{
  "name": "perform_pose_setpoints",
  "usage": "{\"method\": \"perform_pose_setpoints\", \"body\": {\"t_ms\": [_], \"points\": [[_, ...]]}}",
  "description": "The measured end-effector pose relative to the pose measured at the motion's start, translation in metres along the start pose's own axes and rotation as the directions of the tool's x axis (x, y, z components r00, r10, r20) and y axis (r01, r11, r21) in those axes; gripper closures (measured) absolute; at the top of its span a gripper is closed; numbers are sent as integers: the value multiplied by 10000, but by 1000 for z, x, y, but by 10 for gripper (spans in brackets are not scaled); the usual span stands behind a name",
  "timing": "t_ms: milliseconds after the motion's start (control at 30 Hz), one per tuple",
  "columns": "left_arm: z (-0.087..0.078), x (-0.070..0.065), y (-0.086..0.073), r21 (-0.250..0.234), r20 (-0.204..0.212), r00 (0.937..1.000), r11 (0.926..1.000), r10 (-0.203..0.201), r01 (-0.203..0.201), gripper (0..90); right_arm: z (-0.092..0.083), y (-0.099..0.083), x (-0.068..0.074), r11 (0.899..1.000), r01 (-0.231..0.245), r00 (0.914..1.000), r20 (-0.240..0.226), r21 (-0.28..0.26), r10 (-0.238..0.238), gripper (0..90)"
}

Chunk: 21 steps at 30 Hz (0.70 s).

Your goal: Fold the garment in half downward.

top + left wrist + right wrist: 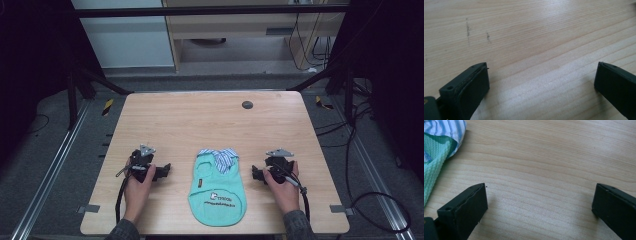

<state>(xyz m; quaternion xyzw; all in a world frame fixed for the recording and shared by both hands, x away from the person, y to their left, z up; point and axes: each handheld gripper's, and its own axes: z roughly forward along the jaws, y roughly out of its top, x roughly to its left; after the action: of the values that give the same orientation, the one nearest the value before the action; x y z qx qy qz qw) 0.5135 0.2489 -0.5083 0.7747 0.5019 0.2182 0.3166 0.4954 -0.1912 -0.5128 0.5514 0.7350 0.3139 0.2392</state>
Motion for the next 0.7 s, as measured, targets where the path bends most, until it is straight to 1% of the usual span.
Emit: {"method": "perform_pose_setpoints", "body": {"t_ms": [100,167,200,300,333,367,433,500,533,567,600,633,667,700], "points": [[-1,-1,-1,12,-78,10000,10000,-61,61,0,0,0,0,10000,-9,10000,-16,2,9,2],[-2,-2,-2,-3,-98,9999,10000,-96,96,0,-1,0,1,10000,-33,9999,-106,4,33,3],[-2,-3,-2,16,-80,9999,10000,-74,75,0,-1,-1,1,10000,84,9999,-112,6,-84,3],[-4,-4,-4,26,36,10000,10000,45,-45,0,-2,-2,2,10000,46,9999,-138,4,-46,6],[-5,-5,-5,-9,126,9999,9999,119,-118,0,-3,-2,3,10000,53,10000,-80,18,-52,9],[-7,-5,-4,125,336,9990,9995,293,-298,0,-3,-2,4,9999,127,9998,-152,30,-126,19],[-10,-7,0,125,600,9977,9994,316,-324,48,-5,0,5,9992,393,9983,-442,123,-387,70],[-12,-10,6,150,1009,9940,9989,422,-439,42,-7,3,7,9973,696,9957,-621,211,-682,111],[-12,-11,10,179,1106,9925,9983,528,-551,45,-8,6,9,9959,851,9939,-735,311,-827,130],[-12,-12,14,170,1158,9912,9976,648,-673,46,-8,8,10,9927,1138,9907,-802,400,-1103,152],[-11,-12,18,213,1233,9889,9961,826,-858,46,-8,12,11,9914,1203,9887,-959,522,-1149,166],[-11,-12,18,213,1233,9889,9961,826,-858,46,-8,12,11,9914,1203,9887,-959,522,-1149,166],[-8,-13,27,261,1483,9852,9956,857,-905,52,-9,20,11,9881,1443,9828,-1243,526,-1369,231],[-7,-14,32,311,1602,9837,9956,821,-882,56,-9,25,12,9865,1542,9804,-1327,543,-1459,249]]}}
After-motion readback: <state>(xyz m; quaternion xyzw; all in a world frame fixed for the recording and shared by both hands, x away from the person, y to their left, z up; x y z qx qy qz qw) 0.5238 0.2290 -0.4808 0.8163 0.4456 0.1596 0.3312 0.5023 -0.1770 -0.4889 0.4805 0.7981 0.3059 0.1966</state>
